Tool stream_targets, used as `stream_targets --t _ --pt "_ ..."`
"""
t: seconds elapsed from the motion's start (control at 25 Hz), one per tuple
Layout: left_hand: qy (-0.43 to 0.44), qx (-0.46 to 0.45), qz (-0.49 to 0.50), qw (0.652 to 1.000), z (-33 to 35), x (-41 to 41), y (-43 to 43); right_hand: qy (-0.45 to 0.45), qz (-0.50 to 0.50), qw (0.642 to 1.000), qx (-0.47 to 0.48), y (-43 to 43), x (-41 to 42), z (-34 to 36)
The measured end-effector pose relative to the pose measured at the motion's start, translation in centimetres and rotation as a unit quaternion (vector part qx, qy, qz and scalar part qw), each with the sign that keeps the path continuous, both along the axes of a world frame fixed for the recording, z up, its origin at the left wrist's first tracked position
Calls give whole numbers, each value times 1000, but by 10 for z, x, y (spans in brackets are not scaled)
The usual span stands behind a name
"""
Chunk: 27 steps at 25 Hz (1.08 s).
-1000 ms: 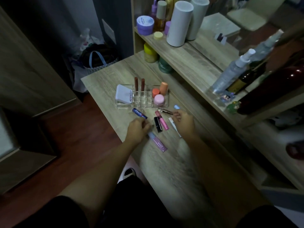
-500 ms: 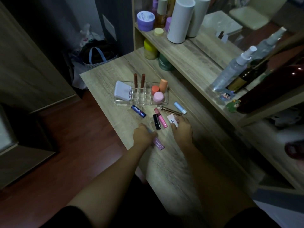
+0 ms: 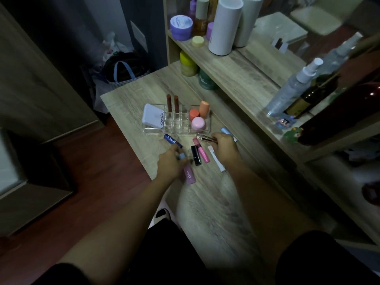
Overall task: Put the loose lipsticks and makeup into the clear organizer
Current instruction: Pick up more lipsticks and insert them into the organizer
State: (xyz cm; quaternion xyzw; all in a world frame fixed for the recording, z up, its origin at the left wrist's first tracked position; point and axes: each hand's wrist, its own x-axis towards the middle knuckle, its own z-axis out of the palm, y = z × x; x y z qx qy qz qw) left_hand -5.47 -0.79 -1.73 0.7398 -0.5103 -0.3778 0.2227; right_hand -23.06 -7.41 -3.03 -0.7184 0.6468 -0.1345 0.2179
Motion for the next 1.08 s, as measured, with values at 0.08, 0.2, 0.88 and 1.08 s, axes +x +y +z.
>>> stream_targets --t 0.08,0.2,0.88,1.08 --pt "10 -20 -5 1000 4 5 -4 29 12 999 30 -9 2 -2" --pt "25 -47 1 999 14 13 -15 30 17 999 36 -14 -2 -2" --pt "0 -228 28 973 53 68 -107 -389 -147 909 -16 -64 81 37" --pt "-24 -233 -9 972 45 67 -110 -354 -122 927 -4 -71 89 20"
